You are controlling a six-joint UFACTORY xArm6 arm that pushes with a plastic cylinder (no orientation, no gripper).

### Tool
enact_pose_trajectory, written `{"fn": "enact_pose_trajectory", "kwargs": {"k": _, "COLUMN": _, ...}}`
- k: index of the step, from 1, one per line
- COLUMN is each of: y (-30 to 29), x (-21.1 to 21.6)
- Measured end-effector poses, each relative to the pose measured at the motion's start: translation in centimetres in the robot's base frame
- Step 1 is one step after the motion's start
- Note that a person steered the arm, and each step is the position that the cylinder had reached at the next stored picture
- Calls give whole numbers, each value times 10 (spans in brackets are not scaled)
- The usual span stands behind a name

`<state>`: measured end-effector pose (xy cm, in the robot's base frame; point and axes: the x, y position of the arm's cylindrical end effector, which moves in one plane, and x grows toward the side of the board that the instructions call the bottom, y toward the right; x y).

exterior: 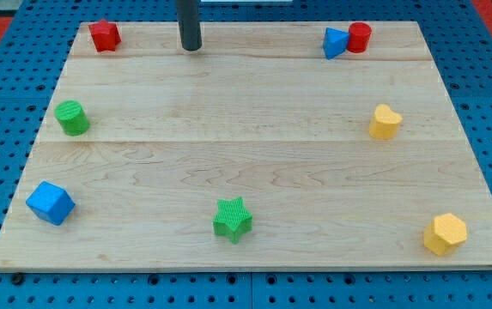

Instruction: Push the red star to the blue triangle

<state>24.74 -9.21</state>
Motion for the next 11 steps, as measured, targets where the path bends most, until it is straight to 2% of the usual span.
{"fn": "enact_pose_trajectory", "kwargs": {"k": 1, "y": -1, "x": 0}}
{"fn": "enact_pose_trajectory", "kwargs": {"k": 2, "y": -23, "x": 30}}
{"fn": "enact_pose_trajectory", "kwargs": {"k": 3, "y": -85, "x": 64}}
{"fn": "enact_pose_trajectory", "kwargs": {"k": 4, "y": -193, "x": 67}}
{"fn": "enact_pose_trajectory", "kwargs": {"k": 5, "y": -212, "x": 54}}
{"fn": "enact_pose_trajectory", "kwargs": {"k": 7, "y": -178, "x": -5}}
{"fn": "enact_pose_trajectory", "kwargs": {"k": 8, "y": -206, "x": -20}}
{"fn": "enact_pose_trajectory", "kwargs": {"k": 9, "y": -173, "x": -24}}
{"fn": "enact_pose_trajectory", "kwargs": {"k": 11, "y": 42, "x": -23}}
